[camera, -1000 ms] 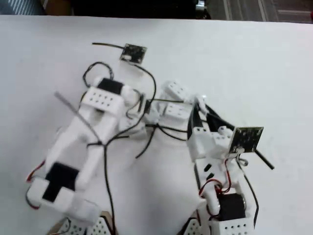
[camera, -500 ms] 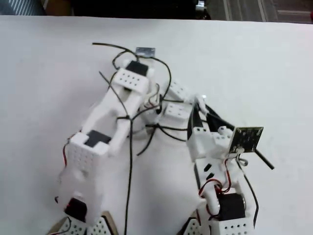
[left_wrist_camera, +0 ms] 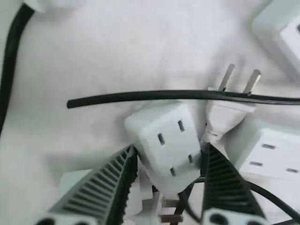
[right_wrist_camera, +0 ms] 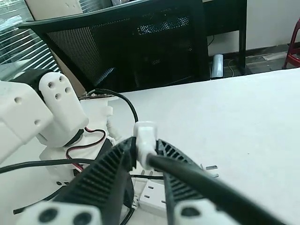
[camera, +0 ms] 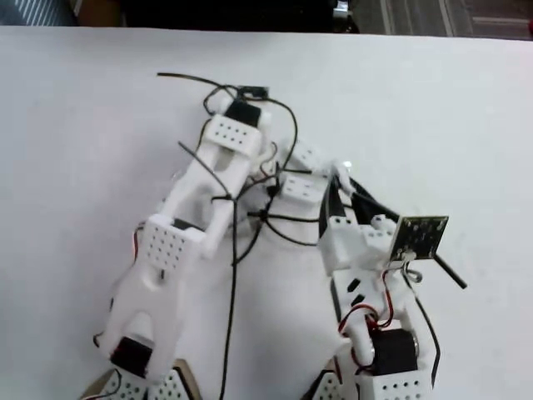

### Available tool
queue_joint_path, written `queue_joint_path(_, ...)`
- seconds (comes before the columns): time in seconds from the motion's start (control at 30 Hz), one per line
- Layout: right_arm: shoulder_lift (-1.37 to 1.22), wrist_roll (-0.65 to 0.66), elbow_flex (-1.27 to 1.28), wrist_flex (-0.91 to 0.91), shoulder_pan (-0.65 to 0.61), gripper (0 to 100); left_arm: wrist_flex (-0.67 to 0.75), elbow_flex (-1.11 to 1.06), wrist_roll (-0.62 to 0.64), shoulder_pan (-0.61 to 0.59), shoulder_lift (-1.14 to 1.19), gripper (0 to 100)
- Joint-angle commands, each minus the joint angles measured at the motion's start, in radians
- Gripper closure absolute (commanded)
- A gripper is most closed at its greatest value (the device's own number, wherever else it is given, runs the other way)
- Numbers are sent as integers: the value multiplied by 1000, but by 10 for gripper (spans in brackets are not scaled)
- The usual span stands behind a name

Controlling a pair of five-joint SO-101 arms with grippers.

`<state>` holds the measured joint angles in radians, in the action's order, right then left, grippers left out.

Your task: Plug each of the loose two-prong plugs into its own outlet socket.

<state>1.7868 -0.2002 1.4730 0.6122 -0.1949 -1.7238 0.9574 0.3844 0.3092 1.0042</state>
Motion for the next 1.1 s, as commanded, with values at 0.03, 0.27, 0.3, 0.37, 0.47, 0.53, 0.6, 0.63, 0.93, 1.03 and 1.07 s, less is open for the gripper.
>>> queue_joint_path(0.03,7,0,-6,-21,13,981,-54,98,-3,-1,-8,976)
queue_joint_path(0.27,7,0,-6,-19,15,981,-61,97,-66,-1,-74,977)
queue_joint_path(0.3,7,0,-6,-19,15,981,-61,87,-66,-1,-99,977)
queue_joint_path(0.37,7,0,-6,-19,15,981,-61,58,-66,1,-162,977)
queue_joint_path(0.47,7,0,-6,-19,15,981,-61,-3,-68,4,-271,977)
queue_joint_path(0.53,7,0,-6,-19,15,981,-61,-55,-100,4,-354,977)
queue_joint_path(0.6,7,0,-6,-19,15,981,-61,-104,-130,1,-440,977)
queue_joint_path(0.63,7,0,-6,-19,15,981,-61,-132,-144,-1,-483,977)
queue_joint_path(0.93,8,0,-6,-19,13,981,-57,-267,-443,-76,-866,977)
queue_joint_path(1.03,8,0,-6,-19,13,981,-54,-267,-566,-114,-943,977)
queue_joint_path(1.07,8,0,-6,-19,13,981,-54,-267,-598,-127,-957,977)
